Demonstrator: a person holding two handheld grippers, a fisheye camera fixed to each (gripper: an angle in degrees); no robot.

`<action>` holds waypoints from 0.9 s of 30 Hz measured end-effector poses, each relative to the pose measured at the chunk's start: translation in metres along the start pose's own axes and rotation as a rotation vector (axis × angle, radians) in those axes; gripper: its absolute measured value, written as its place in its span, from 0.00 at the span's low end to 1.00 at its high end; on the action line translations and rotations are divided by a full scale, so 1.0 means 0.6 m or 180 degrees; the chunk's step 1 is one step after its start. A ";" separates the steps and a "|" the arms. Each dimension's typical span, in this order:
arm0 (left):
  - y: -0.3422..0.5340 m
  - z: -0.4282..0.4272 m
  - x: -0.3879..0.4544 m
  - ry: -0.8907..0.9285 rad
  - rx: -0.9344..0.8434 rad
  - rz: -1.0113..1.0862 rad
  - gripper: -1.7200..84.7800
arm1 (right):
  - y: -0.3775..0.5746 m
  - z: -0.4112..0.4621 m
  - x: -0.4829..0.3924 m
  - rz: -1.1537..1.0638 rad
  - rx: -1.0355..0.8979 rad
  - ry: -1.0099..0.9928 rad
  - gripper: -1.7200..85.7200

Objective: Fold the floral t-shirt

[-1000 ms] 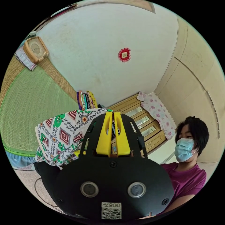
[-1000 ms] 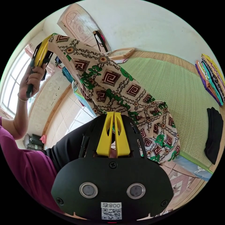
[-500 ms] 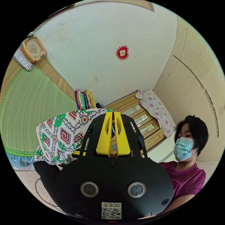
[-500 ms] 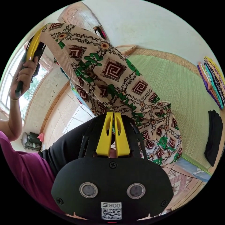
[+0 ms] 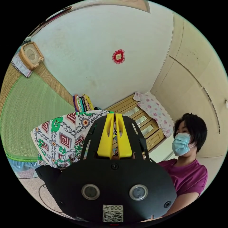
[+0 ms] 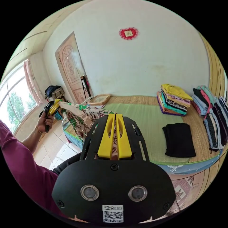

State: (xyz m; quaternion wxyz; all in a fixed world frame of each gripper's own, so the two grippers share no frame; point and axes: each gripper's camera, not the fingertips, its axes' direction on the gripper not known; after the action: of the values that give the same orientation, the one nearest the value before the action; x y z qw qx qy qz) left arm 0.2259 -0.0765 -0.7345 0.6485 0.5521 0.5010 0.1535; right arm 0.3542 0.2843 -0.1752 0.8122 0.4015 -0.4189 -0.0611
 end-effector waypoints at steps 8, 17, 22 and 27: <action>-0.023 -0.005 0.145 0.0423 -0.0106 0.0962 0.03 | -0.024 -0.229 -0.095 -0.0514 0.0987 0.0238 0.02; -0.042 -0.035 0.272 0.0539 0.0005 0.2003 0.03 | -0.012 -0.379 -0.155 -0.0931 0.1685 0.0245 0.02; -0.076 -0.030 0.258 0.0449 0.0102 0.2184 0.03 | -0.032 -0.366 -0.159 -0.1054 0.1768 0.0358 0.02; -0.150 -0.001 0.196 0.0042 0.0154 0.2199 0.03 | -0.107 -0.251 -0.101 -0.0938 0.1519 0.0218 0.02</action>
State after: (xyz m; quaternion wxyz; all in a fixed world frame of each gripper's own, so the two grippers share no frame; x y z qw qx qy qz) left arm 0.2464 -0.0184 -0.8691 0.5418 0.7033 0.2922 0.3556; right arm 0.4401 0.3582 -0.3079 0.6908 0.6397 -0.3308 -0.0646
